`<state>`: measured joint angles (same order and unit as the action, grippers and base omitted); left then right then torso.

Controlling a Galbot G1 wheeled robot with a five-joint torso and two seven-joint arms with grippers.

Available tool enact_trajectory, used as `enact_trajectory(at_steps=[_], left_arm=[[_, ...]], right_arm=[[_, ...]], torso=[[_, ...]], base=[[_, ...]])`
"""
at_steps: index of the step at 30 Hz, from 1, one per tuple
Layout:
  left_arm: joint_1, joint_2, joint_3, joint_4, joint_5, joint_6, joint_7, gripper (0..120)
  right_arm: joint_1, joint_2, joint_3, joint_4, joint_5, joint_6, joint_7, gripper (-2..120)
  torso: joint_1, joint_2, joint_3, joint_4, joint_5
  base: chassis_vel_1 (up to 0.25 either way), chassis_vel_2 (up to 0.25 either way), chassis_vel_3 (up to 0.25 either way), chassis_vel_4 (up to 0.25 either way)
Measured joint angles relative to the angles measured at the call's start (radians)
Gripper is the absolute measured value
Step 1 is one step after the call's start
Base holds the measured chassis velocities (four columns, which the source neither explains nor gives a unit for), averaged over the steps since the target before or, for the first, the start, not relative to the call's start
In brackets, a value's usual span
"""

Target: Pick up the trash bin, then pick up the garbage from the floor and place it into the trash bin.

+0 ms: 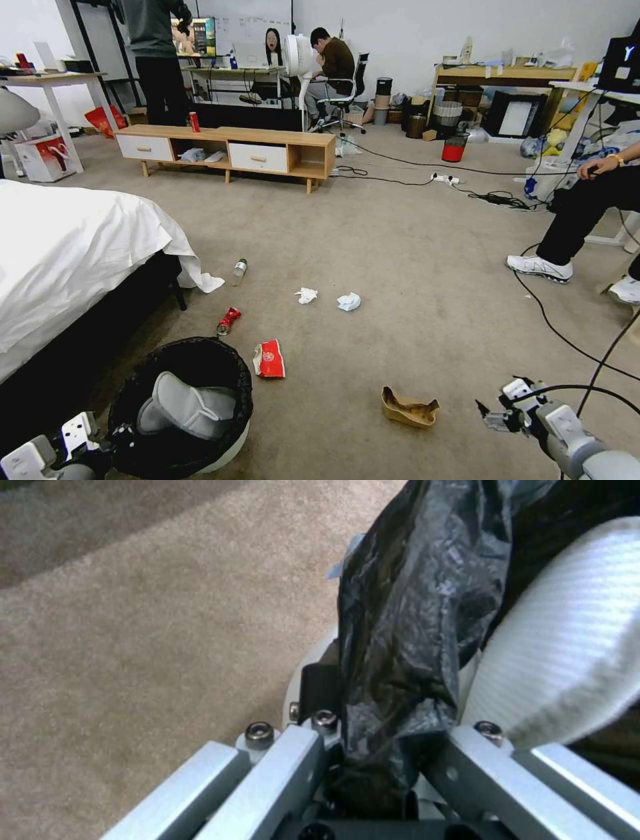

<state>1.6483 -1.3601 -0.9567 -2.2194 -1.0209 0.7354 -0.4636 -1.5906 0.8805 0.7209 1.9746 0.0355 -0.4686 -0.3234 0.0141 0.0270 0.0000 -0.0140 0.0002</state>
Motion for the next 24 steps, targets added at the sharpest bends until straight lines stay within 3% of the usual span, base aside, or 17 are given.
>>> enact_trajectory(at_steps=[9, 24], left_arm=[[0.001, -0.007, 0.001, 0.004, 0.009, 0.000, 0.000, 1], [0.011, -0.039, -0.007, -0.004, 0.024, 0.000, 0.000, 1]], right_arm=[[0.059, -0.033, -0.051, -0.075, -0.033, 0.088, -0.056, 100], [0.189, -0.075, -0.283, -0.182, -0.070, 0.144, 0.002, 100]], torso=[[0.000, 0.000, 0.000, 0.0001, -0.0001], [0.000, 0.000, 0.000, 0.0000, -0.0003]], base=[[0.000, 0.000, 0.000, 0.000], [0.000, 0.000, 0.000, 0.000]])
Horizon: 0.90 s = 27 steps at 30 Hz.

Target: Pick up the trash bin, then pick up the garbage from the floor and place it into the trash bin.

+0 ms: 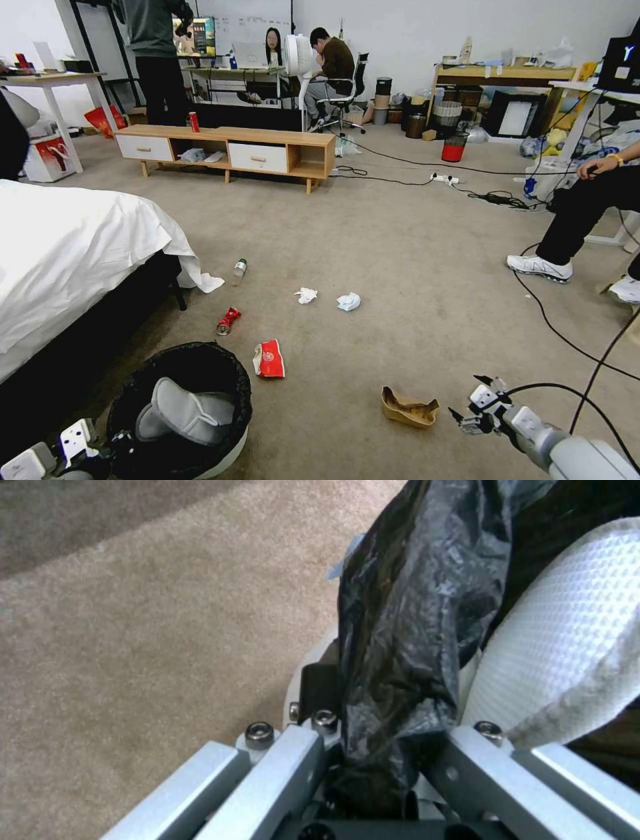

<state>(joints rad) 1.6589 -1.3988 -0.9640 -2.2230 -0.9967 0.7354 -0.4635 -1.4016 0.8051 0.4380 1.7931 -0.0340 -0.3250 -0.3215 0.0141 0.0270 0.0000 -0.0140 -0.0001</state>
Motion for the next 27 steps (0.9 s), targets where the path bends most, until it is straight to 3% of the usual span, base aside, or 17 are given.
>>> enact_trajectory(at_steps=[14, 27], left_arm=[[0.015, -0.024, -0.024, -0.011, 0.013, 0.000, 0.005, 1], [0.008, -0.032, -0.031, 0.001, 0.018, 0.000, 0.006, 1]], right_arm=[[0.146, 0.015, -0.199, -0.101, 0.004, 0.002, 0.028, 100], [0.280, 0.064, -0.363, -0.284, 0.009, 0.026, 0.068, 100]], torso=[[0.000, 0.000, 0.000, 0.0000, 0.0001], [0.000, 0.000, 0.000, 0.0001, 0.0001]], base=[[0.000, 0.000, 0.000, 0.000], [0.000, 0.000, 0.000, 0.000]])
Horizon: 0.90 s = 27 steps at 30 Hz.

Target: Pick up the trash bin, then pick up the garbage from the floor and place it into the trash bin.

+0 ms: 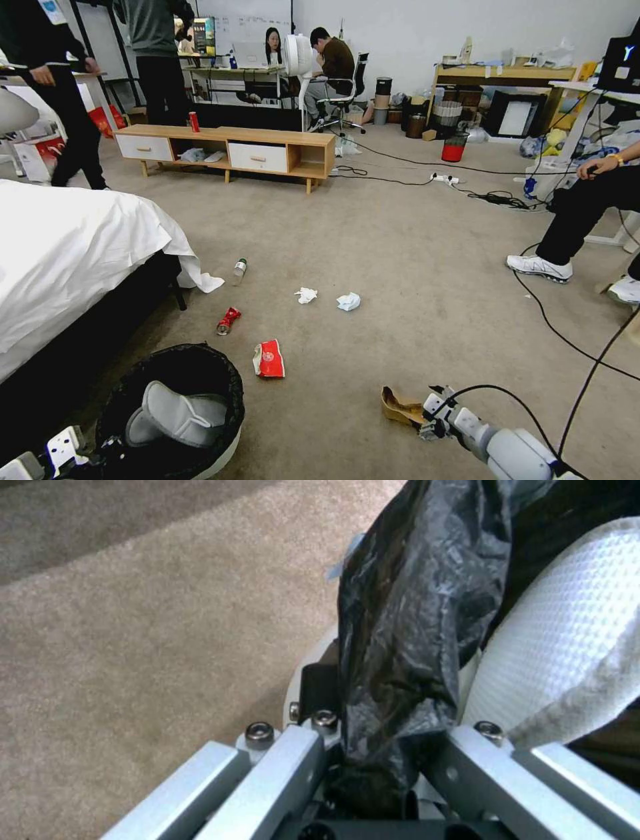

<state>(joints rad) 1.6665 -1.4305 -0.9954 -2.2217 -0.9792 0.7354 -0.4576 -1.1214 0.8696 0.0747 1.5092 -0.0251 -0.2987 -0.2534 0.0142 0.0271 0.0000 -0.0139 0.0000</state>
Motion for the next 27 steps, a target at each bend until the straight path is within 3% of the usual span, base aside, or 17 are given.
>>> enact_trajectory(at_steps=[27], left_arm=[[0.018, -0.010, -0.025, -0.008, 0.006, -0.005, 0.007, 1]], right_arm=[[0.204, 0.117, -0.190, -0.347, -0.003, 0.100, 0.064, 100]], torso=[[0.000, 0.000, 0.000, -0.0001, 0.0000]], base=[[0.000, 0.000, 0.000, 0.000]])
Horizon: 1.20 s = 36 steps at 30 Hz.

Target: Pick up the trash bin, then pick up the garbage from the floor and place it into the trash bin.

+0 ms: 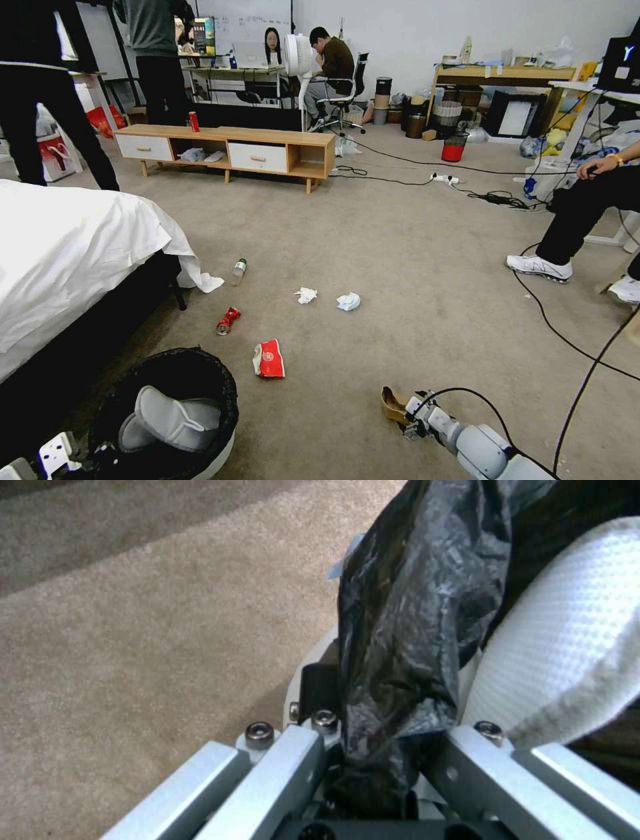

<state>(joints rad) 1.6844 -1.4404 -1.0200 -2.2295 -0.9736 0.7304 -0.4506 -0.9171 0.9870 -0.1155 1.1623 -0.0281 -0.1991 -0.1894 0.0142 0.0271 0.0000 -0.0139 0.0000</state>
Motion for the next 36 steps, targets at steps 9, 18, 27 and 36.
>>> enact_trajectory(at_steps=[9, 18, 27, 36], left_arm=[[0.012, 0.000, -0.007, -0.008, 0.001, -0.002, 0.002, 1], [0.017, 0.005, -0.012, -0.007, 0.001, -0.006, 0.006, 1], [0.012, 0.002, -0.006, 0.003, 0.012, -0.009, 0.010, 1], [0.008, 0.000, 0.003, 0.004, 0.017, -0.009, 0.010, 1]], right_arm=[[0.037, 0.054, -0.017, -0.134, -0.028, 0.045, 0.009, 100], [0.046, 0.093, -0.011, -0.194, -0.047, 0.077, 0.016, 79], [0.038, 0.067, -0.001, -0.180, -0.041, 0.073, 0.028, 40], [0.018, 0.020, 0.001, -0.127, -0.007, 0.065, 0.030, 10]], torso=[[0.000, 0.000, 0.000, 0.0001, 0.0000], [0.000, 0.000, 0.000, -0.0004, -0.0004], [0.000, 0.000, 0.000, -0.0003, 0.0002], [0.000, 0.000, 0.000, -0.0001, 0.0001]], base=[[0.000, 0.000, 0.000, 0.000], [0.000, 0.000, 0.000, 0.000], [0.000, 0.000, 0.000, 0.000], [0.000, 0.000, 0.000, 0.000]])
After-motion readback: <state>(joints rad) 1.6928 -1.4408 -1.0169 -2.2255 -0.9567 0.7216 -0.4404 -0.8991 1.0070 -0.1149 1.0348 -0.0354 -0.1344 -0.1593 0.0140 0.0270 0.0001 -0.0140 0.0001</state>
